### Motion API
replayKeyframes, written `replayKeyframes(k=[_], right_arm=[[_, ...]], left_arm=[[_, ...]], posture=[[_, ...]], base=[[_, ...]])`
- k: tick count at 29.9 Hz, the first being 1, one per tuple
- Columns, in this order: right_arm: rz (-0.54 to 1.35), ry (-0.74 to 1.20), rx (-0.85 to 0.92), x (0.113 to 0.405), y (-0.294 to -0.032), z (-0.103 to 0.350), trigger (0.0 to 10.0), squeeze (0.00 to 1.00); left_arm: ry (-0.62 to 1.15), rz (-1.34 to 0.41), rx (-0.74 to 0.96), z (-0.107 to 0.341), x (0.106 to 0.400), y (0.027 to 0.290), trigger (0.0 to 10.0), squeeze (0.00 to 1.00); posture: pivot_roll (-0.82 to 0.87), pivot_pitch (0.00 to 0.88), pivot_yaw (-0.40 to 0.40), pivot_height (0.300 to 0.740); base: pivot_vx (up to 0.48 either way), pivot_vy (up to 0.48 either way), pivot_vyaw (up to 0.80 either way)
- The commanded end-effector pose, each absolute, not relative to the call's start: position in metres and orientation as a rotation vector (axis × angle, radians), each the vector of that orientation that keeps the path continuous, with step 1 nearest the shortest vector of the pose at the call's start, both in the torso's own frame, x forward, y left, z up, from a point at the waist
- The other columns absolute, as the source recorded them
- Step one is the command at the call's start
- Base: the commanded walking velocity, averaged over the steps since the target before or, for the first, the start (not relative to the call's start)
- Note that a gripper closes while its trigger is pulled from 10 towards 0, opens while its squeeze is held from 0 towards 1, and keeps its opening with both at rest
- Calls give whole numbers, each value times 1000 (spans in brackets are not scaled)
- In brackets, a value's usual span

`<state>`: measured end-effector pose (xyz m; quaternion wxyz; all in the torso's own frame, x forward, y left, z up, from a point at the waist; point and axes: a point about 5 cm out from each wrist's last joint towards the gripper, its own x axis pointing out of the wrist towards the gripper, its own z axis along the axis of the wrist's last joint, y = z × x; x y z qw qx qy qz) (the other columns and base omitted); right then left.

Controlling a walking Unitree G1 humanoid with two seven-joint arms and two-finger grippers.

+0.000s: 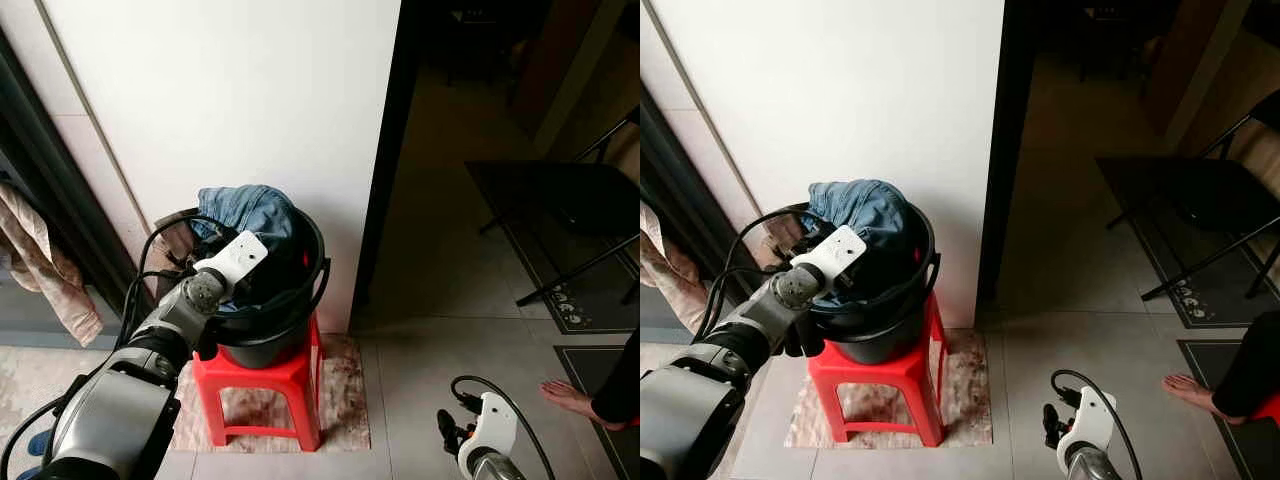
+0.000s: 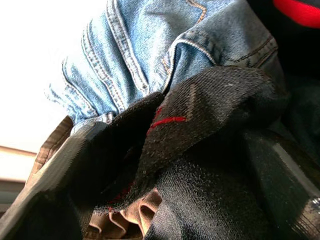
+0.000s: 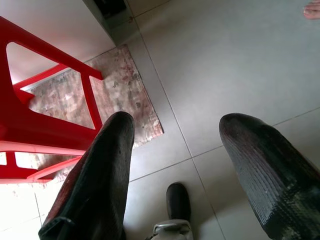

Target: Clothes washing

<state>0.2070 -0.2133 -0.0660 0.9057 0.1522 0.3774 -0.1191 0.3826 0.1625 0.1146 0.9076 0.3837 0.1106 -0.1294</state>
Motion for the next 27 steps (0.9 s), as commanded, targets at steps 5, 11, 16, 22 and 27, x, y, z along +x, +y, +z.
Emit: replayKeyframes(k=[5, 11, 16, 22, 27], right_arm=[[-251, 781, 324, 208, -213, -66, 10000, 0], [-252, 781, 324, 208, -213, -66, 10000, 0], [-252, 781, 323, 208, -213, -66, 10000, 0], [-251, 782, 324, 208, -213, -66, 10000, 0], [-251, 783, 325, 208, -213, -66, 10000, 0]], left_arm=[[272, -215, 789, 116, 385, 171, 0, 0], [280, -240, 796, 114, 384, 168, 0, 0], [285, -257, 792, 113, 383, 166, 0, 0], [289, -268, 796, 112, 383, 166, 0, 0], [289, -272, 795, 112, 383, 165, 0, 0]], posture=[[25, 18, -2, 732], [25, 20, -2, 732], [25, 20, -2, 732], [25, 20, -2, 732], [26, 23, -1, 732]], base=[[0, 0, 0], [0, 0, 0], [0, 0, 0], [0, 0, 0], [0, 0, 0]])
